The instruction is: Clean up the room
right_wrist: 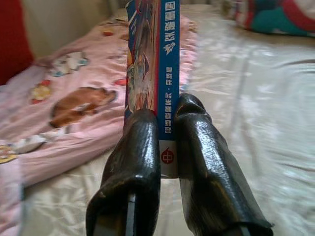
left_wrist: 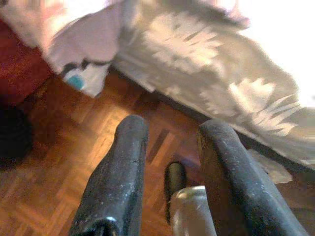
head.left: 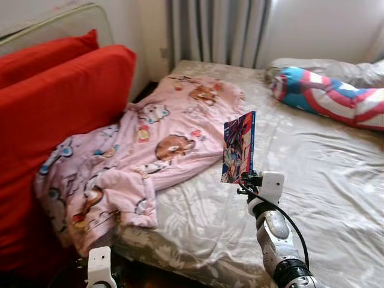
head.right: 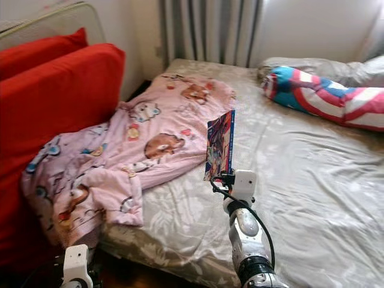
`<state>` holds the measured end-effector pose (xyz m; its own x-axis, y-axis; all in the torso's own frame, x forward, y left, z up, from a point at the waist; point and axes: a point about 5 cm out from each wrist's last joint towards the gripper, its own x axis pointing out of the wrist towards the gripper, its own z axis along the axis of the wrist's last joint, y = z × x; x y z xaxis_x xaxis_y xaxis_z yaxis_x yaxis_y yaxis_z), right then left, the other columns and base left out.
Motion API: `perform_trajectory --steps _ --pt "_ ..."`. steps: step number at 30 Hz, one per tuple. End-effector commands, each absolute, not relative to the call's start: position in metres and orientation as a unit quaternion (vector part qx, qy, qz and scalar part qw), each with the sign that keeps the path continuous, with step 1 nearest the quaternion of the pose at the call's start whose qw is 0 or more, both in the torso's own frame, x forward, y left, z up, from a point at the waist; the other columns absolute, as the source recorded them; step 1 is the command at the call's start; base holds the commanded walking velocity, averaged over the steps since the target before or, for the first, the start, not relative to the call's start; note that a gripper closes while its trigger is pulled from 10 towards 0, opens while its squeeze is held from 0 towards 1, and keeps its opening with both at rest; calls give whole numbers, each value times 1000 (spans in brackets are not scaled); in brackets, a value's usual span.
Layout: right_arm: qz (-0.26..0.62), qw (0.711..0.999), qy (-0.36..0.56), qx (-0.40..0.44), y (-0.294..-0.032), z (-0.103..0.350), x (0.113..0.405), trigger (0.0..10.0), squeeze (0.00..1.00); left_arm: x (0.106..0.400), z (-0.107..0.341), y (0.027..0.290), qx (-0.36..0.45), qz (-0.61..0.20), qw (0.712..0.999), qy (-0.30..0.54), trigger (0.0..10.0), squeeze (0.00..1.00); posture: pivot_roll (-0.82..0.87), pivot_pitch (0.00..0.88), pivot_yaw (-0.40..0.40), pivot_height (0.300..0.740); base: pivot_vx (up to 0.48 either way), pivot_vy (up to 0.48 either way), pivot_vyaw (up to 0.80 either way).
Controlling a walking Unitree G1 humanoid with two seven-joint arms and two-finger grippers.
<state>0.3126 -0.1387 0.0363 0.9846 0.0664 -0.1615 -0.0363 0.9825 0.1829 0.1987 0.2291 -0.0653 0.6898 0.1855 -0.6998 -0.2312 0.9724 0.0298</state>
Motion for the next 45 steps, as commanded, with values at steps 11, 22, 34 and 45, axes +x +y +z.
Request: perform_trajectory --steps 11,22,34,45 --pt "36 993 73 82 -133 44 319 10000 0 194 -68 230 -23 114 912 393 10000 0 -32 50 -28 740 0 -205 -725" --pt "38 993 75 81 -132 44 319 10000 0 197 -68 224 -24 106 914 390 10000 0 -28 64 -28 740 0 -23 -724" --pt "41 993 77 80 -132 43 319 10000 0 205 -64 222 -22 101 919 380 10000 0 -29 67 -31 740 0 0 -723" --pt "51 993 76 79 -128 43 318 10000 0 207 -63 218 -12 96 924 371 10000 0 -29 68 -33 740 0 0 -589"
